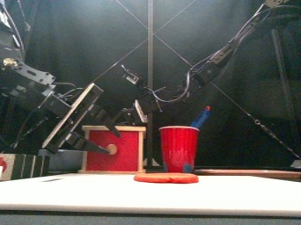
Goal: Get the cutter from the drawer then cut the dough then place the extra dough in the bowl
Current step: Open the drawer
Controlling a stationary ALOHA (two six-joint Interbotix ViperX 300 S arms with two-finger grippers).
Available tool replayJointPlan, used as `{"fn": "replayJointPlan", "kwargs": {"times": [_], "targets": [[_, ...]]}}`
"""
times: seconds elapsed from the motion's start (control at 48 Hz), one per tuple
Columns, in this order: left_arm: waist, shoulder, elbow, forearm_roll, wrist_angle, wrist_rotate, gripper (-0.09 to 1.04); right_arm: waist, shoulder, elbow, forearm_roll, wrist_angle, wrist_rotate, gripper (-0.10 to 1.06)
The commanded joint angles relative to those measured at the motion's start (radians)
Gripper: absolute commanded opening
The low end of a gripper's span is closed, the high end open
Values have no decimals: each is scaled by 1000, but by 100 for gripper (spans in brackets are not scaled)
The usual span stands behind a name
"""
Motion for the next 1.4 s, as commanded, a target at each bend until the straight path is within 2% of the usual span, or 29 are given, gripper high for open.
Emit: {"fn": "replayJointPlan", "kwargs": {"times": [0.021,0.333,0.917,1.25,1.396], "targets": [[6,8,-21,-21,-3,2,80,6,-15,-15,0,3,2,1],[43,60,-63,-34,-5,11,80,12,-15,-18,0,3,2,1],[58,63,-54,-40,-14,32,79,17,-15,-18,0,3,2,1],[55,54,-55,-54,-12,75,61,18,-15,-18,0,3,2,1],[46,54,-52,-55,-5,75,58,18,-15,-18,0,3,3,1]]}}
